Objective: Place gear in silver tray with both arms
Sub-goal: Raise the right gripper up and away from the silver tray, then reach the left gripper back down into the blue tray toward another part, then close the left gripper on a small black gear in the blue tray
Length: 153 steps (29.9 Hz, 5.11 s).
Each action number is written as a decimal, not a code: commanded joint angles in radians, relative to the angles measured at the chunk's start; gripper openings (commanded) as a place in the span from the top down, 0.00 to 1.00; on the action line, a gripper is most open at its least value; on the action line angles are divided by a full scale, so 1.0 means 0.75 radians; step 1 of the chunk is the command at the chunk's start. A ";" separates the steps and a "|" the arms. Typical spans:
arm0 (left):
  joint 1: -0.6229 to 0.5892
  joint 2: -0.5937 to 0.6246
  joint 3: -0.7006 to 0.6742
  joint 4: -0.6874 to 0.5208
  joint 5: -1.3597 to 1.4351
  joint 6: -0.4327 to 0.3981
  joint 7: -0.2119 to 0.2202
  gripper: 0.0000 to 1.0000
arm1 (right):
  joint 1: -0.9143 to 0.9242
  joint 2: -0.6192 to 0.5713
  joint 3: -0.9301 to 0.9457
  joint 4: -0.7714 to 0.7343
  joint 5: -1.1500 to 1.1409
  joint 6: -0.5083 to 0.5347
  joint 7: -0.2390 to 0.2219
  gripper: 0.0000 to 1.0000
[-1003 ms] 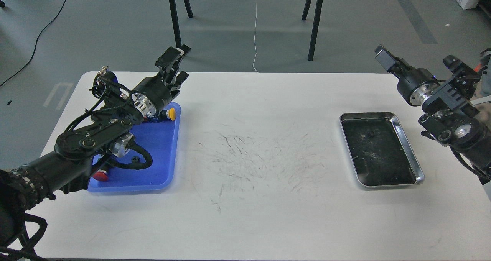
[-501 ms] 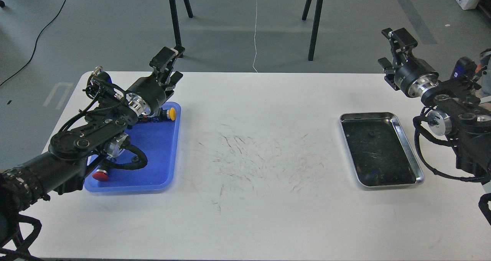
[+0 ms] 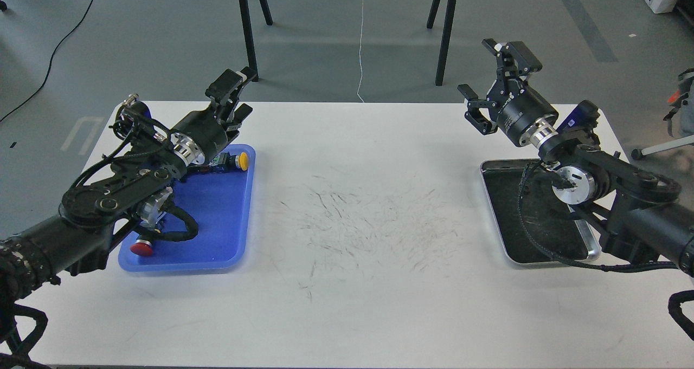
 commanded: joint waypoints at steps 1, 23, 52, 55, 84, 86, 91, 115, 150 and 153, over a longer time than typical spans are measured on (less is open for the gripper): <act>0.011 0.035 0.002 -0.030 0.134 -0.006 0.000 0.00 | -0.001 -0.003 -0.004 0.008 -0.004 0.001 0.000 0.01; 0.058 0.191 0.176 -0.134 1.118 0.033 0.000 0.00 | -0.009 -0.158 -0.004 0.004 -0.009 0.050 0.000 0.01; 0.033 0.465 0.435 -0.204 1.716 0.215 0.000 0.02 | -0.056 -0.217 -0.002 0.002 -0.011 0.052 0.000 0.01; 0.033 0.469 0.439 -0.204 1.734 0.229 0.000 0.03 | -0.068 -0.219 -0.004 0.002 -0.011 0.052 0.000 0.01; 0.031 0.481 0.550 -0.179 1.853 0.280 0.000 0.32 | -0.085 -0.232 -0.004 0.004 -0.011 0.052 0.000 0.01; 0.031 0.483 0.560 -0.179 1.855 0.280 0.000 0.32 | -0.087 -0.242 -0.004 0.006 -0.011 0.050 0.000 0.01; 0.031 0.483 0.576 -0.167 1.869 0.280 0.000 0.38 | -0.097 -0.244 -0.002 0.006 -0.011 0.050 0.000 0.01; 0.007 0.483 0.576 -0.163 1.939 0.309 0.000 0.69 | -0.105 -0.244 0.000 0.008 -0.011 0.050 0.000 0.01; -0.110 0.524 0.560 -0.169 1.583 0.354 0.000 0.81 | -0.105 -0.277 0.008 0.004 -0.011 0.044 0.000 0.01; -0.114 0.512 0.558 -0.169 1.524 0.348 0.000 0.81 | -0.107 -0.275 0.010 -0.004 -0.011 0.044 0.000 0.01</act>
